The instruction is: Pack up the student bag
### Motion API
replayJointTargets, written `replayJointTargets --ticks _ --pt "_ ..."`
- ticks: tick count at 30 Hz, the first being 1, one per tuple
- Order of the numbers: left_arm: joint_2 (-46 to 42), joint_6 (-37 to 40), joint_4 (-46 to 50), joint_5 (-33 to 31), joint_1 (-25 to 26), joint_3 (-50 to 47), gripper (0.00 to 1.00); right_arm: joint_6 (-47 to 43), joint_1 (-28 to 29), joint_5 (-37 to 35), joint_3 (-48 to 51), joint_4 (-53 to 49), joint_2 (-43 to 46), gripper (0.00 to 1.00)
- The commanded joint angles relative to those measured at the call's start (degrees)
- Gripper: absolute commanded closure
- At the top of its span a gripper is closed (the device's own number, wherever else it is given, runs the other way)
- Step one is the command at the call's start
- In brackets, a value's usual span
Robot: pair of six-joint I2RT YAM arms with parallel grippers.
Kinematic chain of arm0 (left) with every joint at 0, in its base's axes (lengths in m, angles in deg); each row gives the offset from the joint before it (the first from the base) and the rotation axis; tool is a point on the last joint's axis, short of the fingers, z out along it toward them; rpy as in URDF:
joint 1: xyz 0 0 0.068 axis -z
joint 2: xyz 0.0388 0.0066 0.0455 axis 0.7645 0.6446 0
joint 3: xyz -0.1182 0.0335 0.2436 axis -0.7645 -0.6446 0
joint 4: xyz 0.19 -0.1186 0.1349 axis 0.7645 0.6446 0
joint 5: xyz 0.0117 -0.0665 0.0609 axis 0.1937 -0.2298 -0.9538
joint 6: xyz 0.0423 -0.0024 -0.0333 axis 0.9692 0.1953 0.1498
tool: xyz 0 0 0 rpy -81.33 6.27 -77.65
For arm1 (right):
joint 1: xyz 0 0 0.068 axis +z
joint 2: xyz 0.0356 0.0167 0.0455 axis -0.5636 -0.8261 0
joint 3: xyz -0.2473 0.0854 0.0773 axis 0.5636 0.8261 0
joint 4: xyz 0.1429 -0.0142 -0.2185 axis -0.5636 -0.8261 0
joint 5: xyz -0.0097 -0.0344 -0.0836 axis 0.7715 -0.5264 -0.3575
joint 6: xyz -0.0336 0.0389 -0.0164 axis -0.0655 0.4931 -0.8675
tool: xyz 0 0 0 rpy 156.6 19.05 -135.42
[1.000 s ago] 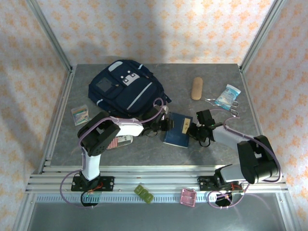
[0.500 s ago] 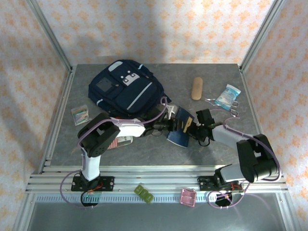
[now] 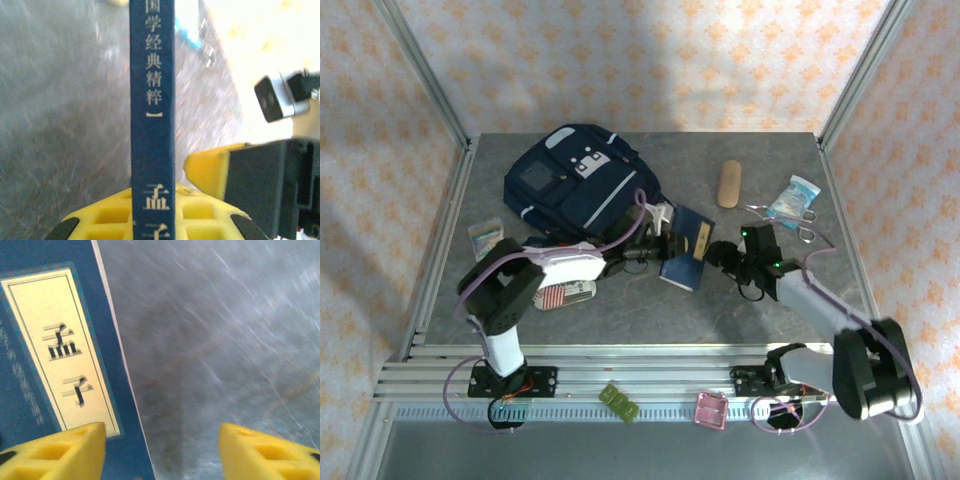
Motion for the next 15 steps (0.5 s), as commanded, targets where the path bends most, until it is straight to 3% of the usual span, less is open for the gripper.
replayJointTargets --ticks 1,4,8,11,15 --pt "-8.01 -4.69 -11.77 -5.81 -3.03 -1.7 1.0 1.24 -0.24 4.09 -0.08 8.05 6.29 0.34" --pt "-11.58 -9.2 -18.96 -7.64 -5.2 -4.04 1.0 6.65 -0.19 9.87 1.77 18.01 9.69 0.28" --pt "-14.86 -13.71 -29.11 -11.03 -5.9 -7.06 1.0 15.8 1.03 13.92 8.7 39.92 12.8 0.22" --pt "-15.45 -16.79 -34.68 -12.02 -5.9 -8.27 1.0 18.67 4.6 10.46 12.66 52.64 15.52 0.08" --pt "-14.47 -21.89 -43.33 -11.28 -5.83 -9.68 1.0 16.74 10.23 6.67 12.62 60.2 15.64 0.03"
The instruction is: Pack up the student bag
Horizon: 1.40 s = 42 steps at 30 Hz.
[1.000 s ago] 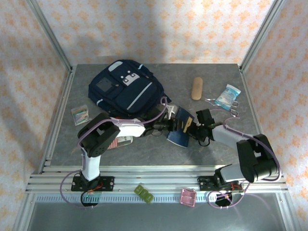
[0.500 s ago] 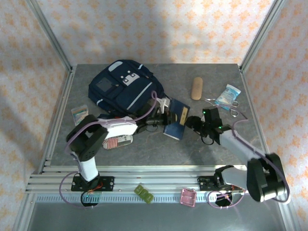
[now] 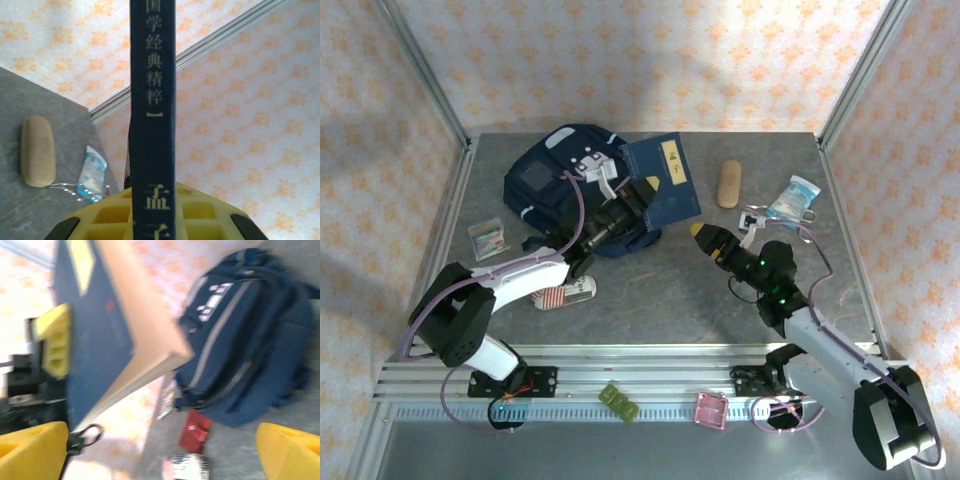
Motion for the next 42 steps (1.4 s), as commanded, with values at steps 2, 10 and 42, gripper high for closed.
replayJointTargets --ticks 2,10,42 --pt "0.64 -8.0 -16.76 0.01 0.38 -0.92 1.0 1.37 3.49 -2.75 -1.89 16.59 -0.76 0.03" --pt "4.04 -13.72 -26.13 1.32 2.74 -2.11 1.0 6.4 4.13 0.47 -10.06 23.82 -12.98 0.08" --pt "20.17 52.47 71.48 -38.18 1.15 31.28 0.27 -5.27 -7.12 -8.91 -11.2 -17.38 7.85 1.0"
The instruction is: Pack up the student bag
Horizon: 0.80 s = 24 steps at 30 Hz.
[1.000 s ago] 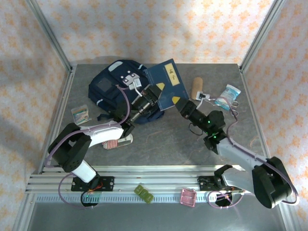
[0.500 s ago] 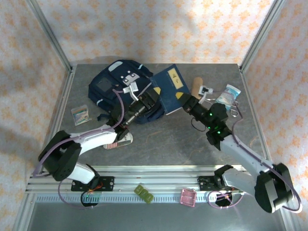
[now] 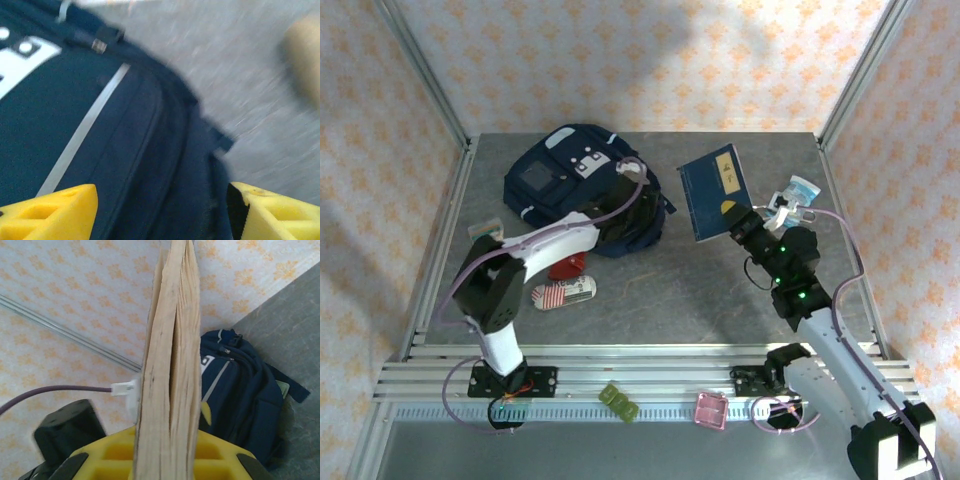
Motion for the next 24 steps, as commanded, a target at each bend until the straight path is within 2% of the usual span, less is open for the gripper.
replayJointTargets --ticks 1,5,10,16,17,18,19,20,21,22,24 --pt "4.7 9.18 11.35 -8.89 -0.35 5.77 0.27 -1.12 -0.19 0.07 0.12 1.36 1.05 1.0" --pt "10.72 11.11 12.13 -12.89 -1.03 8.8 0.27 -1.05 -0.28 0.63 0.17 1.22 0.96 1.0" --pt "13.85 13.89 9.07 -15.65 -1.97 9.2 0.35 -0.76 -0.23 1.27 0.55 1.57 0.88 1.0" --pt "16.1 14.84 7.64 -14.24 -3.82 9.47 0.36 -0.16 -0.3 1.68 1.12 2.53 0.53 1.0" --pt "16.69 15.32 7.68 -13.97 -4.05 9.73 0.4 -0.02 -0.22 1.66 1.25 2.8 0.45 1.0" --pt "17.46 15.88 7.62 -14.2 -4.31 10.0 0.5 0.07 -0.28 1.81 1.35 2.98 0.21 1.0" --pt "18.26 16.55 7.53 -14.09 -4.57 10.21 0.65 0.11 -0.27 2.02 1.35 3.17 -0.06 1.0" --pt "18.88 17.0 7.7 -13.31 -4.92 10.51 0.76 0.2 -0.23 2.24 1.26 3.26 -0.29 1.0" --pt "19.52 17.08 8.35 -12.34 -5.25 11.13 0.94 0.2 -0.25 2.47 1.35 3.35 -0.59 1.0" --pt "19.83 16.95 8.93 -11.49 -5.56 11.58 1.0 0.2 -0.25 2.57 1.39 3.28 -0.77 1.0" --pt "19.28 16.82 9.33 -10.93 -5.66 11.68 1.0 0.2 -0.24 2.55 1.68 3.0 -1.04 1.0"
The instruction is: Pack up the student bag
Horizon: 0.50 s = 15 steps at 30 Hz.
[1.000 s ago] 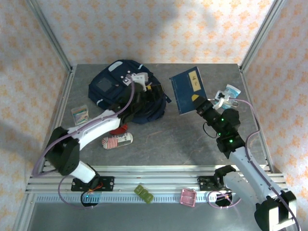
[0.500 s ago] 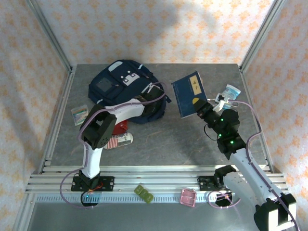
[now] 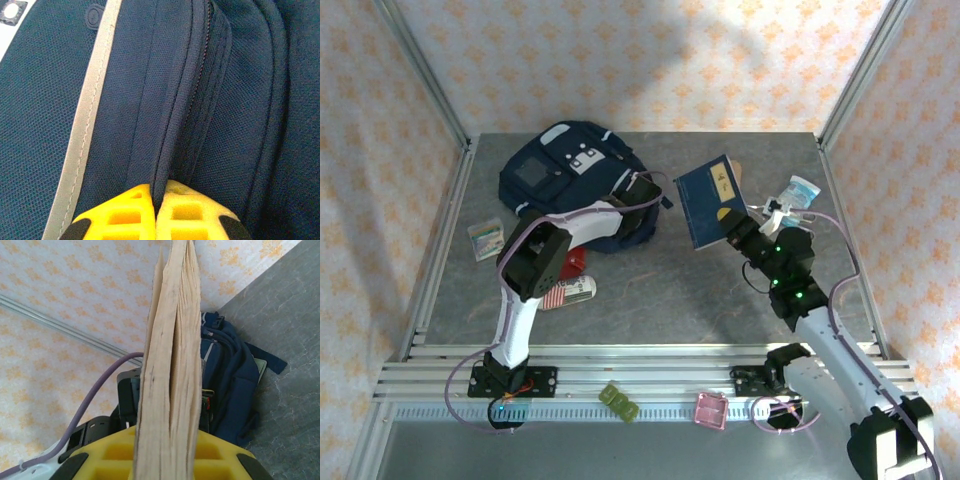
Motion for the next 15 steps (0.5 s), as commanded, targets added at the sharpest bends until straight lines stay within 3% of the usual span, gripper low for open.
replayJointTargets --ticks 1,7,15 --pt "0.32 1.04 2.71 0.3 -2.03 0.47 1.0 0.16 -0.25 0.83 0.46 3.97 0.13 1.0" --pt "-9.06 1.85 3.55 0.78 -2.02 1.93 1.0 0.4 -0.29 1.48 1.83 4.5 -3.33 1.0" --pt "-19.31 5.97 5.42 -2.12 -2.16 8.47 1.0 3.77 2.39 13.33 -0.76 16.18 -19.29 1.0"
